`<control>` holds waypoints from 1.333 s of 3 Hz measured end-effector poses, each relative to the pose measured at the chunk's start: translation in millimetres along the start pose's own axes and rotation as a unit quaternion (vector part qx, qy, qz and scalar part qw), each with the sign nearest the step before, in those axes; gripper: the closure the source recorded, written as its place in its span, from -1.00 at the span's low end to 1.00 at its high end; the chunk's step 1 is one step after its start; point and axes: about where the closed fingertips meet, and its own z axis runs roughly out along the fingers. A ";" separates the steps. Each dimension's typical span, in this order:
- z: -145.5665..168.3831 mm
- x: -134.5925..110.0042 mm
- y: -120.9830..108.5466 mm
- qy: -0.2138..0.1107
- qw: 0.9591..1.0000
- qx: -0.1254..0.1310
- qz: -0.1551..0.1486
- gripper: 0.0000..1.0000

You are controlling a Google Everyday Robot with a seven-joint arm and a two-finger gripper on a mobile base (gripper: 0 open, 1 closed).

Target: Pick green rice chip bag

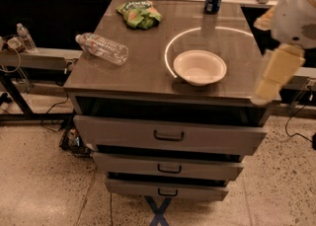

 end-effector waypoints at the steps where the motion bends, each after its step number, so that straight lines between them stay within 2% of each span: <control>1: 32.7 -47.7 -66.6 -0.064 0.998 0.019 -0.013 -1.00; 2: 55.2 -121.4 -140.9 -0.154 0.987 0.048 -0.025 -1.00; 3: 60.8 -172.5 -169.7 -0.217 0.974 0.060 -0.020 -1.00; 4: 63.9 -175.1 -170.2 -0.217 0.974 0.060 -0.020 -1.00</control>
Offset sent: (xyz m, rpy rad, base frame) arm 0.2584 0.1293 0.0525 0.3751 -0.3071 0.1557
